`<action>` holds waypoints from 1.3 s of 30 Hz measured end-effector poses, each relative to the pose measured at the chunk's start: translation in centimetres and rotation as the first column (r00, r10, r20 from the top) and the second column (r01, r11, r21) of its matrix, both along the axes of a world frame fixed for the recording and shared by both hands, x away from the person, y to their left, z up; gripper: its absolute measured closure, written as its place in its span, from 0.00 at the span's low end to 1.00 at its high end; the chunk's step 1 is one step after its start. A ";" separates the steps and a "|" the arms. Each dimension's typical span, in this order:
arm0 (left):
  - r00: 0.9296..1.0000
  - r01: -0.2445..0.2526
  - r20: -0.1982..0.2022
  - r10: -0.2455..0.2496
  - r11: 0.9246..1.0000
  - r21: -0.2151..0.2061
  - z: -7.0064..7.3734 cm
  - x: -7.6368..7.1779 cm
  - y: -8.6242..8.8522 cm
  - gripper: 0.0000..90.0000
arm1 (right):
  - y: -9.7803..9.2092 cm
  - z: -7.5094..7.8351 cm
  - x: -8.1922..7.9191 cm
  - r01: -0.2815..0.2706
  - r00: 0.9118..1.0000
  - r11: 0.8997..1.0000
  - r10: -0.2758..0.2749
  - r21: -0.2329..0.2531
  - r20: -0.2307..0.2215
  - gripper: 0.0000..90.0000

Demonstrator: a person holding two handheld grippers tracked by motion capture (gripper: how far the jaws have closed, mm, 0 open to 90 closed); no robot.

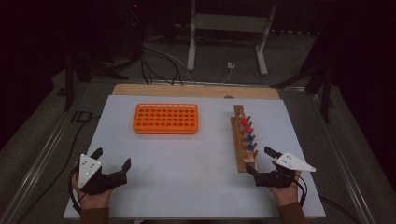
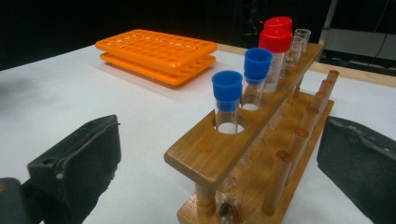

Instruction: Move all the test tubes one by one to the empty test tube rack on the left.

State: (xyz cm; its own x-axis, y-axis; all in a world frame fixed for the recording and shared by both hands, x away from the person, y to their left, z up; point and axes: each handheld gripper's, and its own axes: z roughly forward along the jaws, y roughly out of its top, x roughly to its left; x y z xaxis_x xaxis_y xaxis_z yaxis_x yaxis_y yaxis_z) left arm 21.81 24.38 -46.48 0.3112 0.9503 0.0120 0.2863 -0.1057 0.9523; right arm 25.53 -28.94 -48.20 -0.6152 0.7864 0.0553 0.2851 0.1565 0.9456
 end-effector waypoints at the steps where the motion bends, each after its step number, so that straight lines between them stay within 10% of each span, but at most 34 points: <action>1: 1.000 -0.007 0.004 0.007 1.000 -0.010 0.0 0.0 0.1 0.01 | -0.1 0.0 0.0 0.003 1.000 1.000 -0.003 0.005 -0.007 0.00; 16: 1.000 -0.014 0.001 0.014 1.000 -0.018 0.0 0.1 -0.1 0.01 | -0.5 2.9 0.2 0.006 0.999 0.999 -0.008 -0.043 -0.048 0.03; 28: 1.000 -0.021 -0.002 0.021 1.000 -0.009 -0.1 0.1 -0.2 0.01 | 1.3 3.9 1.9 -0.025 0.996 0.986 0.011 -0.165 -0.084 0.52; 39: 1.000 -0.019 -0.006 0.019 1.000 -0.007 -0.2 0.2 -0.3 0.01 | 2.1 2.6 2.9 -0.010 0.992 0.982 -0.014 -0.188 -0.123 0.71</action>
